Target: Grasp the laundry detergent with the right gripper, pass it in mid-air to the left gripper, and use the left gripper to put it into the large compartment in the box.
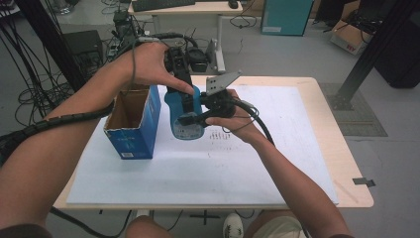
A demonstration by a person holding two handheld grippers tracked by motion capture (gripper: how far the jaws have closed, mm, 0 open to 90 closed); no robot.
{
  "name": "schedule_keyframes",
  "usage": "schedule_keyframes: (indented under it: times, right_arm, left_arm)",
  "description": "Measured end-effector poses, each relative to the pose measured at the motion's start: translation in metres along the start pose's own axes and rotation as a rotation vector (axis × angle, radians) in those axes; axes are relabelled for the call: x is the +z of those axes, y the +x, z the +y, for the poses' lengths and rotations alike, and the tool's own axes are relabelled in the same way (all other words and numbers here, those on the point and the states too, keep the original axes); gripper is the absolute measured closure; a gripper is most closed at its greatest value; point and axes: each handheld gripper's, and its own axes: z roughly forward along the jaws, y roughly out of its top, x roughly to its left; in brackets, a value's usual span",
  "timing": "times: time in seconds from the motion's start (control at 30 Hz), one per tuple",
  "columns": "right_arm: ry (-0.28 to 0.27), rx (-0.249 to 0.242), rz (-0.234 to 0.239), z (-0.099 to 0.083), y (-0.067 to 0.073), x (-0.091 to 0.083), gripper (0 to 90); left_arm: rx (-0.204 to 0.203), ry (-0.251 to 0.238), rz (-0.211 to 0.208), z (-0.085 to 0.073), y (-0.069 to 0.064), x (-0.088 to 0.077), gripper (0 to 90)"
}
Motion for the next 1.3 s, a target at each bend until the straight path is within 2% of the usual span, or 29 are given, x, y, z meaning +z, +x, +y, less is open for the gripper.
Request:
schedule_keyframes:
  times: [1.3]
  right_arm:
    - [0.007,0.001,0.004,0.0026,0.0026,-0.0026,44.5]
  left_arm:
    - [0.007,0.006,0.01,-0.0011,-0.0025,-0.0012,5.6]
